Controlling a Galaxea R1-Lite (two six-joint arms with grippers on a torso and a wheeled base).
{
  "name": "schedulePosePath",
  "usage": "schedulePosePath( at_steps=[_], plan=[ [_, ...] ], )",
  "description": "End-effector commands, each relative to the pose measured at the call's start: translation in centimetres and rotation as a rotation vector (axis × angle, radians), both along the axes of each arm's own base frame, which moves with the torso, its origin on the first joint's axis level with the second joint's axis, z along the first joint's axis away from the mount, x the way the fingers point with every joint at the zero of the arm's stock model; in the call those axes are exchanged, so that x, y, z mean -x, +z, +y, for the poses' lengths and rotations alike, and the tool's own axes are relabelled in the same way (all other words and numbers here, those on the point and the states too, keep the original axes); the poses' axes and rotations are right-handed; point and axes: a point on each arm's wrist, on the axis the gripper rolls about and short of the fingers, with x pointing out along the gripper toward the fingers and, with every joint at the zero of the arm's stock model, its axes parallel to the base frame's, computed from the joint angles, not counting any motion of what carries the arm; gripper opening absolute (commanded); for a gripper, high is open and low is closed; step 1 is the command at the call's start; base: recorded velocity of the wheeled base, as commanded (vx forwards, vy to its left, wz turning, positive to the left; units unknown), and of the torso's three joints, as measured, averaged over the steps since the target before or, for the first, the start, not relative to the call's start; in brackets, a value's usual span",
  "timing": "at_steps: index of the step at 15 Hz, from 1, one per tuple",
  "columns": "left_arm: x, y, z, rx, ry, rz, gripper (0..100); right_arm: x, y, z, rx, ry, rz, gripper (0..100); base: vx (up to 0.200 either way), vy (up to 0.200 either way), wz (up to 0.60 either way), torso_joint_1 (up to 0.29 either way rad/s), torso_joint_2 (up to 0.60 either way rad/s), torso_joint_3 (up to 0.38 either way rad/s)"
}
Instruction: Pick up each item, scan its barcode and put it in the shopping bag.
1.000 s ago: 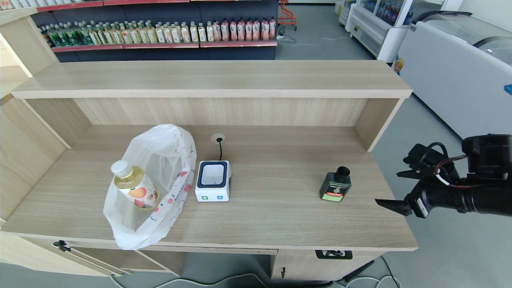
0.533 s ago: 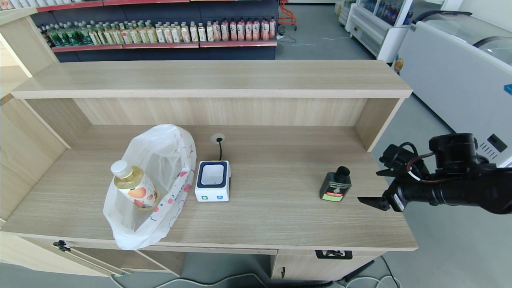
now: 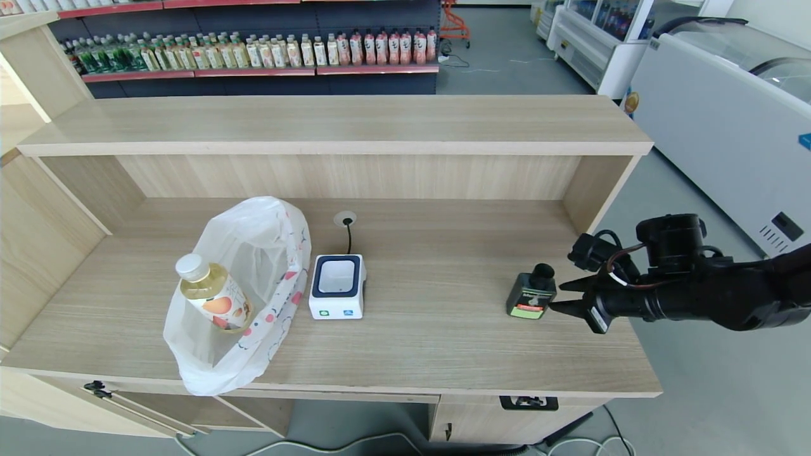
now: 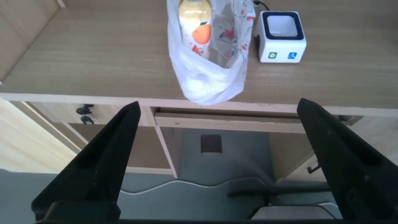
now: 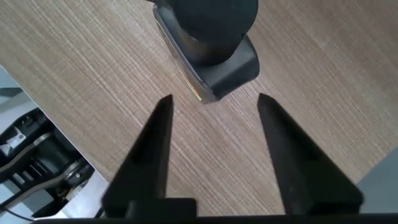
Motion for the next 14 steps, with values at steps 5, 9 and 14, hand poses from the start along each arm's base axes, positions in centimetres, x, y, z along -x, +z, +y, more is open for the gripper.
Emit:
schedulePosePath(
  at_steps=[5, 9, 14],
  plan=[
    [0.0, 0.0, 0.0, 0.000, 0.001, 0.000, 100, -0.4, -0.3, 0.4, 0.004, 0.015, 0.002, 0, 0.000, 0.000, 0.00, 0.000, 0.00, 0.000],
    [0.0, 0.0, 0.0, 0.000, -0.001, 0.000, 100, 1.4, 1.8, -0.5, 0.039, 0.010, -0.069, 100, 0.000, 0.000, 0.00, 0.000, 0.00, 0.000],
    [0.0, 0.0, 0.0, 0.000, 0.001, 0.000, 100, 2.4, 1.9, -1.9, 0.079, 0.004, -0.081, 100, 0.000, 0.000, 0.00, 0.000, 0.00, 0.000]
  ],
)
